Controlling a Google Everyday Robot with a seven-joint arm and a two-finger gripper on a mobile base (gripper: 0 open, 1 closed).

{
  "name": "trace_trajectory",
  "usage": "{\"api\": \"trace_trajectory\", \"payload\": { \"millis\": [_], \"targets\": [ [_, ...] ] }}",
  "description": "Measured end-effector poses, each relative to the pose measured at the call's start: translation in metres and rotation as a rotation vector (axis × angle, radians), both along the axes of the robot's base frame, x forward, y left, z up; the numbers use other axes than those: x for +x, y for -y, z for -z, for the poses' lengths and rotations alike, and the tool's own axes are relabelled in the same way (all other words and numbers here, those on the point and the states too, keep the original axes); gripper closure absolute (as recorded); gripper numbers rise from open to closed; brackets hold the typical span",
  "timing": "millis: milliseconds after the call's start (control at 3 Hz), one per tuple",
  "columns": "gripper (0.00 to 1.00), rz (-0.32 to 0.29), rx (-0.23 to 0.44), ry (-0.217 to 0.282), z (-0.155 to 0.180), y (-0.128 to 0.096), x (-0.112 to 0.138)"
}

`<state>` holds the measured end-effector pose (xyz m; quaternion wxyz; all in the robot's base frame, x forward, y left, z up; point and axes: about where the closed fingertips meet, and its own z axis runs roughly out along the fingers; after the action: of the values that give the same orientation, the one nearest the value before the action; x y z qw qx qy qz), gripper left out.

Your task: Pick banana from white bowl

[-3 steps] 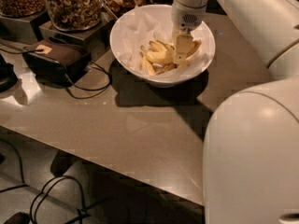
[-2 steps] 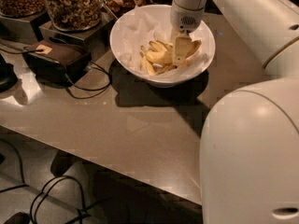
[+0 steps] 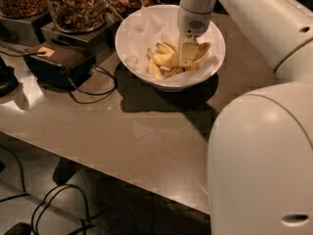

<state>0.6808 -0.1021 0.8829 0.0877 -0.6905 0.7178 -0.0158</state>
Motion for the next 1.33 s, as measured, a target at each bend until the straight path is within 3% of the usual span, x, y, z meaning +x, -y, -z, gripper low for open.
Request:
{"api": "trace_trajectory", "payload": {
  "millis": [333,667,1333],
  "targets": [
    [0.87,-0.002,-0.008,0.012,0.001,-0.001,-0.005],
    [1.00,-0.003,-0.002,0.022,0.004,-0.003,-0.001],
    [1.00,0.013,0.017,0.085,-0.032,0.000,-0.017]
  ]
}}
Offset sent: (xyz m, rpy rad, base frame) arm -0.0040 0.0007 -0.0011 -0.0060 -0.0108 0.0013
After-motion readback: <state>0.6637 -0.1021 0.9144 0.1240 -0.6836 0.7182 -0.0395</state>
